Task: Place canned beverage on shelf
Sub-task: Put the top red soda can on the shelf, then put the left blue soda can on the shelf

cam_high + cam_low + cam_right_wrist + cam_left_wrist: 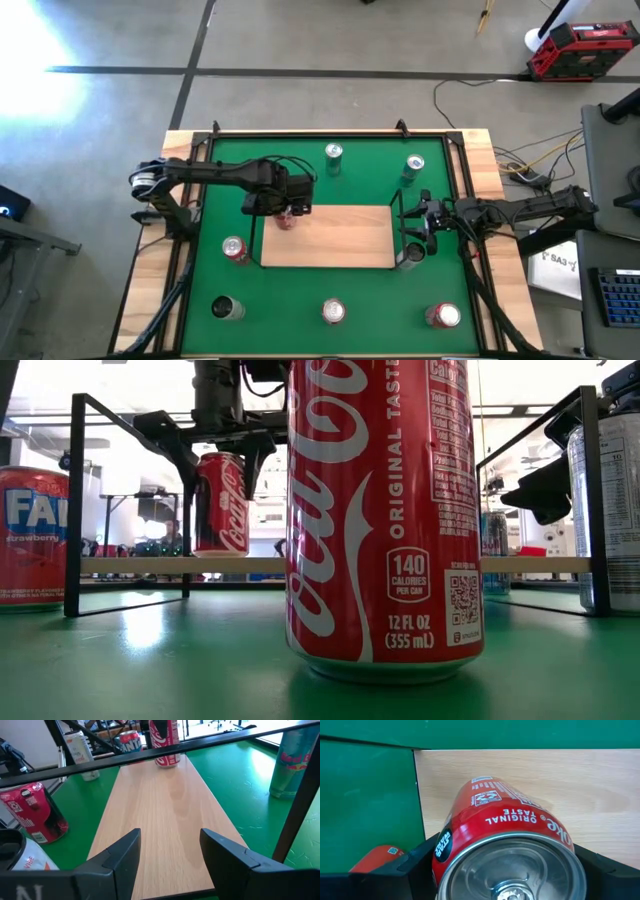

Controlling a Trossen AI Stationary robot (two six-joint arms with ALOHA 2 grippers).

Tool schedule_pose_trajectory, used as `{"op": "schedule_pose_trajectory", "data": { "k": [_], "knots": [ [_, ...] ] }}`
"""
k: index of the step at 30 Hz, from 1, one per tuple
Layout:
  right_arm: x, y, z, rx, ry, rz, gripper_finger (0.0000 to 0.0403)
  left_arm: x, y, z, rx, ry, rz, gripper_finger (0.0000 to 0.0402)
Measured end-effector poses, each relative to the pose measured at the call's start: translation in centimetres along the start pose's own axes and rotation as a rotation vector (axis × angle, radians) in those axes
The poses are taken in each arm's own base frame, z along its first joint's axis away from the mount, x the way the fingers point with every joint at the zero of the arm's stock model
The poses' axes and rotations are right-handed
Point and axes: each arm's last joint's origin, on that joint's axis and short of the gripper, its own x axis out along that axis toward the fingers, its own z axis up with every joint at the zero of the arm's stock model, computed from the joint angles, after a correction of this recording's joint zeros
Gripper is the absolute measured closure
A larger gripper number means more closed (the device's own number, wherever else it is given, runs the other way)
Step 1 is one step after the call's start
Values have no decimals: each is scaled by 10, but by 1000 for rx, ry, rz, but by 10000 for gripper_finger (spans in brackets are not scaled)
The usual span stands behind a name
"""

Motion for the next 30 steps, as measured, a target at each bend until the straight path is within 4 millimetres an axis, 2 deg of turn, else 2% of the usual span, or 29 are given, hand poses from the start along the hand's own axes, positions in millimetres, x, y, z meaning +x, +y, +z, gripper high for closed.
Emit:
{"op": "schedule_pose_trajectory", "data": {
  "k": [6, 9, 14, 23, 30],
  "knots": [
    [0, 0, 0, 0, 1, -1, 207, -3, 0, 0, 3, 0, 2, 26],
    [0, 0, 0, 0, 0, -1, 207, -2, -1, 0, 3, 0, -5, 8],
    [0, 0, 0, 0, 1, -1, 207, -8, -2, 0, 3, 6, -16, 8],
    [0, 0, 0, 0, 0, -2, 207, -52, -10, 4, 4, -121, -49, 8],
    [0, 0, 0, 0, 1, -2, 207, -60, -30, 19, 74, -296, -34, 8]
  ]
}}
